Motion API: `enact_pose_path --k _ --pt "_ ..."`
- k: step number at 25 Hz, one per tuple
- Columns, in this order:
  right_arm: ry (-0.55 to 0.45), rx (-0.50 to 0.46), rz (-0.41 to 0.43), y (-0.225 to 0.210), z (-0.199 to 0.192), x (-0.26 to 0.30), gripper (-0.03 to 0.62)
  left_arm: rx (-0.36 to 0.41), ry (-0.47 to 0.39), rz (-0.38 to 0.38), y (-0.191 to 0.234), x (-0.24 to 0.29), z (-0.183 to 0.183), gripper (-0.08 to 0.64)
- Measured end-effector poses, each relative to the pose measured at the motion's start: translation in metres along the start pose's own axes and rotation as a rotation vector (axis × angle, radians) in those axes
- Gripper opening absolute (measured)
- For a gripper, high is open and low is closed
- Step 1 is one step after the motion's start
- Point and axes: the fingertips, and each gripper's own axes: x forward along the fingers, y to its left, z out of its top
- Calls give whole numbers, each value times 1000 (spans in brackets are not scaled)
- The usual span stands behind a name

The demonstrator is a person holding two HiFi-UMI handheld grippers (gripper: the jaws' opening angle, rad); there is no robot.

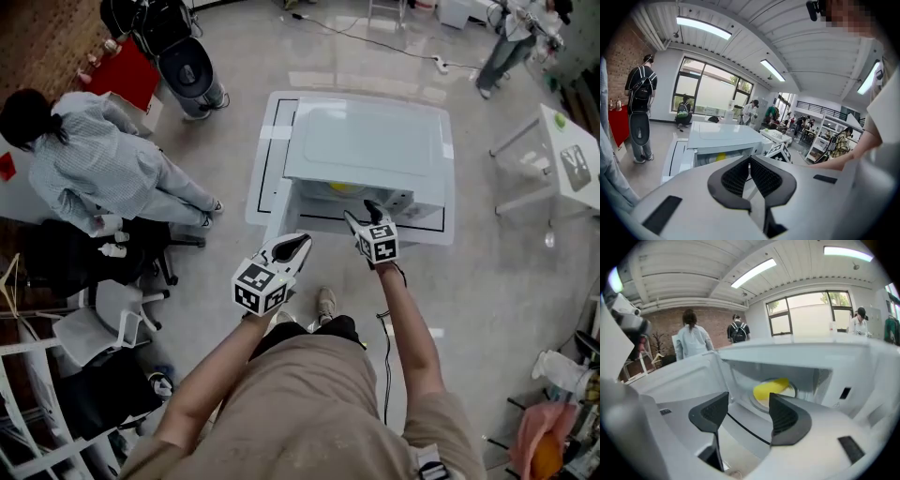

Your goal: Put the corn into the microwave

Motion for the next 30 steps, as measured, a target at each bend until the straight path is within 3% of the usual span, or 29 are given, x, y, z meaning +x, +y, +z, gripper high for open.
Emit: enact_pose_path --k 3,6,11,16,20,23,30 --pt "-88 -24 37 27 46 -62 276 21 -63 -64 -11 -10 22 3" --pt "-197 5 10 43 89 -135 276 33 -153 -161 -29 -24 48 3" --pt "-267 104 -75 83 121 -239 276 62 -219 -301 -68 -70 77 3" --pt "-371 82 -195 133 145 -319 276 164 -291 -380 -91 -126 106 3" --pt "-428 46 -328 167 138 -360 276 191 -364 -423 -97 -160 115 3" --pt "-448 31 -455 188 125 -379 276 226 -369 -444 -100 -176 108 3" --pt "-476 153 -650 214 64 -422 276 249 -308 -563 -116 -172 51 3"
